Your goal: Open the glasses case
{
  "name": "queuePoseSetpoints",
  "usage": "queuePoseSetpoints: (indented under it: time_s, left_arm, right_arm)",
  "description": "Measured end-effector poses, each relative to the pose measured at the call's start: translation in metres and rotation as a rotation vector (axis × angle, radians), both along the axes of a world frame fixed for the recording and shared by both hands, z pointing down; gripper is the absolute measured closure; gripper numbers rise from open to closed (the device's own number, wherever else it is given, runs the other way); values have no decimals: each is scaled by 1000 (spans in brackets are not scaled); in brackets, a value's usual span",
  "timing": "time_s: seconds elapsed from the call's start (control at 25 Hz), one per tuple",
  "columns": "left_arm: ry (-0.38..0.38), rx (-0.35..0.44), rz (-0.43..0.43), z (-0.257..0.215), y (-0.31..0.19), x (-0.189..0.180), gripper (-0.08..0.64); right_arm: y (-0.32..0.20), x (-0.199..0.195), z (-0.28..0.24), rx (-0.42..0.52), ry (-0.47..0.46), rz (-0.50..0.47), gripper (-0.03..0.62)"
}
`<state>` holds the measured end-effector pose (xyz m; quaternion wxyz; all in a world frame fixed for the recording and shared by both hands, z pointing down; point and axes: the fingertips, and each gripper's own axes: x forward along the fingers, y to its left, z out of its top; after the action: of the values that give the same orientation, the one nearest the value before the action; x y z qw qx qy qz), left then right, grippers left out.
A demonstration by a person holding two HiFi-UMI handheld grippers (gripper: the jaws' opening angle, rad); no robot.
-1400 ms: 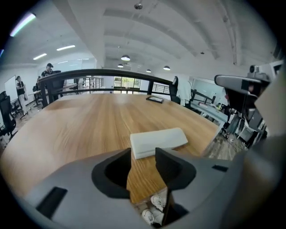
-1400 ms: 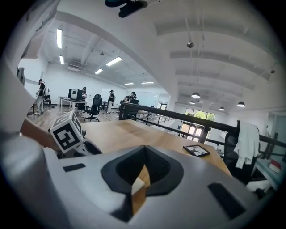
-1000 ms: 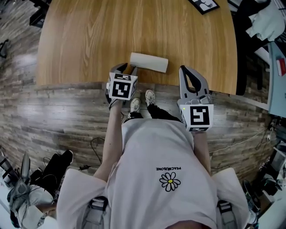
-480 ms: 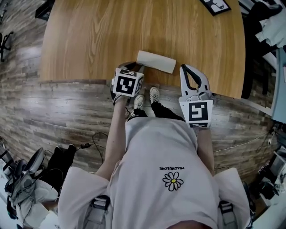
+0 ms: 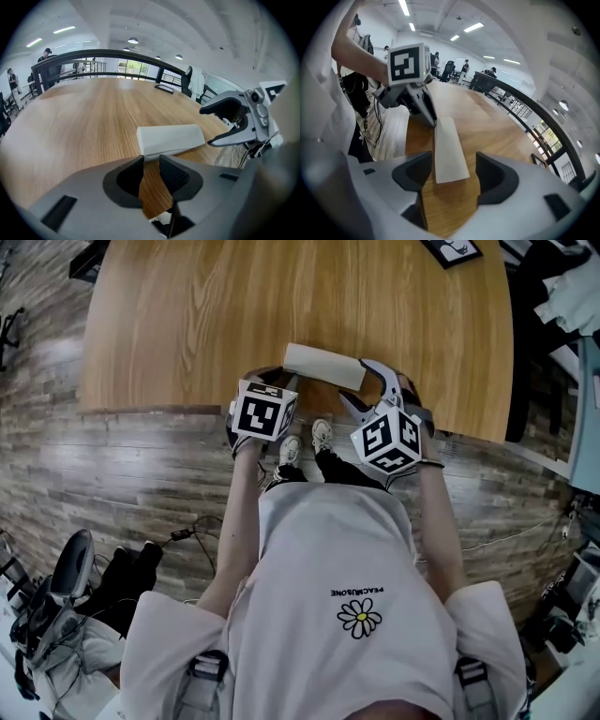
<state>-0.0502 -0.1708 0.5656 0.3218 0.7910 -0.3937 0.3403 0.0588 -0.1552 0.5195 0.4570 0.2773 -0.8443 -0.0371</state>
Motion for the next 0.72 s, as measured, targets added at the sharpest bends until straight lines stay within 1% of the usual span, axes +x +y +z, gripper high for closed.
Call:
queuePoseSetpoints:
  time_s: [0.12, 0.24, 0.32, 0.4, 0.56, 0.72]
  left_arm:
    - [-8, 10, -6, 0, 0, -1, 440]
    - [-4, 10, -5, 0, 0, 1, 440]
    - [-1, 3, 3, -2, 1, 3, 442]
    - [-2, -2, 10, -3, 2, 4, 443]
    - [-4, -4, 12, -2, 0, 2, 445]
    - [-2, 1, 15, -3, -3, -1, 446]
  right_arm:
    - [-5, -1, 18, -11, 46, -39, 314]
    - [-2, -1, 32, -45, 104, -88, 314]
    - [-1, 1, 38, -57, 133, -100, 314]
    - [-2, 4, 41, -45, 161, -100, 314]
    - [-6, 4, 41, -20, 171, -91, 324]
    - [-9, 0, 40, -30, 173, -89, 328]
